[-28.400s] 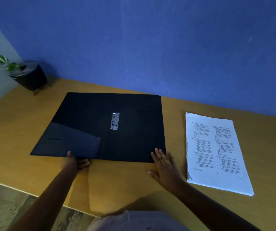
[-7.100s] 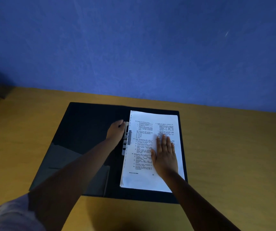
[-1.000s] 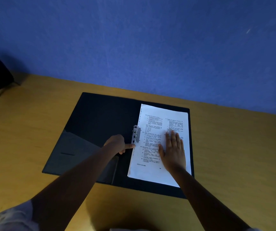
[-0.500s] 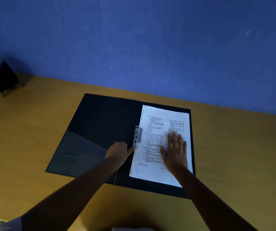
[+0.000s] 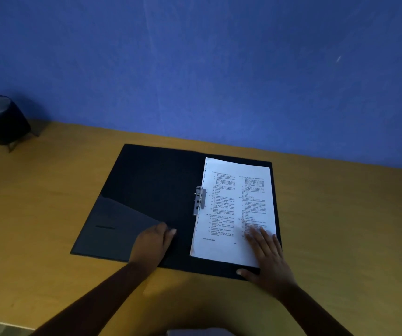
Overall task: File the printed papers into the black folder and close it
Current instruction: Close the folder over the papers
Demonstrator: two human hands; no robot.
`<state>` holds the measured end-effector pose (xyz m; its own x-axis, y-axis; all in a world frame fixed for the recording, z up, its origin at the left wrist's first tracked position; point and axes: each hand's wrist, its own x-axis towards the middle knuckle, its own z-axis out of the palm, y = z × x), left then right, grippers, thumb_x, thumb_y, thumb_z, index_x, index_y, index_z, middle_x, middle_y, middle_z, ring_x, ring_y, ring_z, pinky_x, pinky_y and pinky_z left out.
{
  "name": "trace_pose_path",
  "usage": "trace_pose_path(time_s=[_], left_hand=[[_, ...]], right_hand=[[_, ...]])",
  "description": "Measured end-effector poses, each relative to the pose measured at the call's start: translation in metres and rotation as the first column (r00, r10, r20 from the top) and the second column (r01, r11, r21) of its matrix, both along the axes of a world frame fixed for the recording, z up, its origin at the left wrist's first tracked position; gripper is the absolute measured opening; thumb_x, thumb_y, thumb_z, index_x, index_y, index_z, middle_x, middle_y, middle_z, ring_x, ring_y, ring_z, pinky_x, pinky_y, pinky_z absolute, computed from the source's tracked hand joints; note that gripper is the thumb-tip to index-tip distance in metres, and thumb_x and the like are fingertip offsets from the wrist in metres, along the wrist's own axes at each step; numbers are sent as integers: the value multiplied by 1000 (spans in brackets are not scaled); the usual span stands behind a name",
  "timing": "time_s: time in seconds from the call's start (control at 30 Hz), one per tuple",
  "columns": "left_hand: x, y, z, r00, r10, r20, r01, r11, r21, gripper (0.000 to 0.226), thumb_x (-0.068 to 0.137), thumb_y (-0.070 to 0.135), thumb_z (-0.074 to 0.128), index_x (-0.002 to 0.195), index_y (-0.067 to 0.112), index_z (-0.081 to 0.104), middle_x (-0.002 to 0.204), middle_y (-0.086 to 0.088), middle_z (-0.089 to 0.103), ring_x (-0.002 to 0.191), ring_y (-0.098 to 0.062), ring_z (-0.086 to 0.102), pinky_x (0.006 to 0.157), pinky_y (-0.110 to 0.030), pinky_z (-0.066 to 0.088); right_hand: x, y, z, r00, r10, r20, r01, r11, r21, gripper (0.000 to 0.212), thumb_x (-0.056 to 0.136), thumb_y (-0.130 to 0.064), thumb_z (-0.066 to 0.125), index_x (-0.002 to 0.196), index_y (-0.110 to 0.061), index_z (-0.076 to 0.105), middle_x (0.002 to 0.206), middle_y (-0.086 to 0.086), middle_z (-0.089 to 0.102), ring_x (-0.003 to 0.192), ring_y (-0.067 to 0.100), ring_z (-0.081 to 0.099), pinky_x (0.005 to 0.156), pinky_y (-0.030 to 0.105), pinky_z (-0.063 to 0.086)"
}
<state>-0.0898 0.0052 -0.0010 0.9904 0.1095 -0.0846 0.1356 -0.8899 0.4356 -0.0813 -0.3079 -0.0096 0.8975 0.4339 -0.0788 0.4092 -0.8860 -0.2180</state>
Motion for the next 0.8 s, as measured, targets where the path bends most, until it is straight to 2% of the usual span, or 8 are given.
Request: trace_pose_path(time_s=[0.1, 0.23, 0.3, 0.43, 0.5, 0.6, 0.7, 0.8], left_hand=[[2, 21, 4, 992, 114, 47, -114, 993, 12, 26, 96, 37, 41, 89, 14, 53, 87, -7, 62, 76, -18, 56, 65, -32, 45], [0, 62, 9, 955, 289, 69, -297, 940, 166, 33, 91, 35, 52, 99, 3, 52, 98, -18, 58, 91, -31, 56, 71, -43, 51], [-3, 81, 11, 917, 396, 43, -394, 883, 254, 47, 86, 35, 60, 109, -4, 47, 105, -28, 54, 96, -41, 53, 75, -50, 49], [-5, 103, 13, 794, 605, -56, -590, 790, 166, 73, 79, 43, 66, 125, -6, 36, 125, -34, 43, 114, -49, 42, 91, -59, 39], [-3, 107, 15, 769, 634, -76, -623, 772, 128, 77, 78, 45, 66, 128, -5, 34, 129, -34, 40, 118, -49, 39, 94, -59, 37], [0, 110, 18, 766, 638, -82, -631, 770, 97, 74, 80, 42, 67, 128, -4, 34, 130, -34, 39, 119, -49, 37, 96, -58, 37], [2, 112, 20, 749, 651, -122, -648, 758, 73, 67, 82, 38, 65, 124, -5, 37, 129, -34, 40, 119, -49, 37, 96, -56, 36], [12, 126, 25, 702, 675, -225, -688, 725, 30, 63, 83, 36, 62, 123, -6, 37, 128, -33, 41, 118, -46, 38, 96, -51, 36]], right_hand=[[-2, 1, 0, 999, -32, -4, 32, 999, 24, 99, 74, -80, 33, 145, -12, 25, 153, 1, 20, 144, 6, -9, 116, 30, -9], [-2, 2, -3, 997, -75, 6, 75, 997, 30, 98, 76, -77, 32, 147, -13, 18, 156, -1, 18, 145, 14, 6, 116, 28, -12], [-3, 2, -3, 998, -65, 18, 65, 998, 24, 95, 77, -74, 34, 148, -13, 18, 155, -2, 15, 145, 11, 1, 116, 29, -13], [-2, -2, -3, 998, -60, 24, 58, 994, 93, 86, 81, -61, 47, 147, -14, 19, 155, 0, 16, 145, 12, -1, 118, 29, -10], [-2, -4, -3, 996, -92, -20, 94, 981, 170, 82, 85, -50, 55, 146, -19, 10, 158, 2, 14, 147, 16, 1, 121, 34, -2], [-2, -1, 2, 959, -261, -108, 282, 902, 327, 80, 87, -38, 60, 148, -16, 12, 157, 6, 18, 146, 20, 11, 119, 43, 17], [-4, 6, 6, 887, -412, -211, 463, 782, 418, 83, 87, -37, 61, 149, -14, 11, 156, 9, 21, 144, 25, 20, 114, 46, 29], [-1, 12, 9, 851, -454, -264, 524, 701, 483, 87, 84, -39, 63, 149, -15, 11, 155, 11, 22, 142, 28, 24, 111, 49, 34]])
